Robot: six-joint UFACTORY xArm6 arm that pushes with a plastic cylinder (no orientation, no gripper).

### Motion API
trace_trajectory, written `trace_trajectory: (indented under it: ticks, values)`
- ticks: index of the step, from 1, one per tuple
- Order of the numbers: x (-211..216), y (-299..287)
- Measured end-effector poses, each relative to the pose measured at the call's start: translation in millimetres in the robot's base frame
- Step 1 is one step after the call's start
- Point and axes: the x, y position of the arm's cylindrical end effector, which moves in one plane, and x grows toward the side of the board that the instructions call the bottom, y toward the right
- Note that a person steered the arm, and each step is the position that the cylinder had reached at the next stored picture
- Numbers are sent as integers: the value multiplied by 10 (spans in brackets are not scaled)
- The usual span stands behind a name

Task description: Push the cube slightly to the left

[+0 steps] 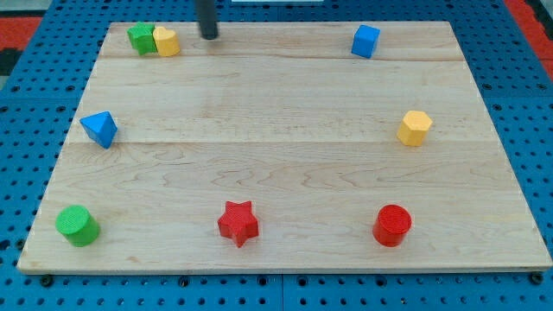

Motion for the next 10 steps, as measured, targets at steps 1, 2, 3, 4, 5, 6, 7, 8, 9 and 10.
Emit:
trace_trajectory:
  ticks: [1,2,3,4,5,6,7,8,9,10]
  values:
    - [550,1086]
    - [599,2326]
    - [194,2948]
    - [-114,1886]
    - [-38,909]
    - [-269,1425]
    - [127,2383]
    - [360,2351]
    - [207,1165]
    - [160,375]
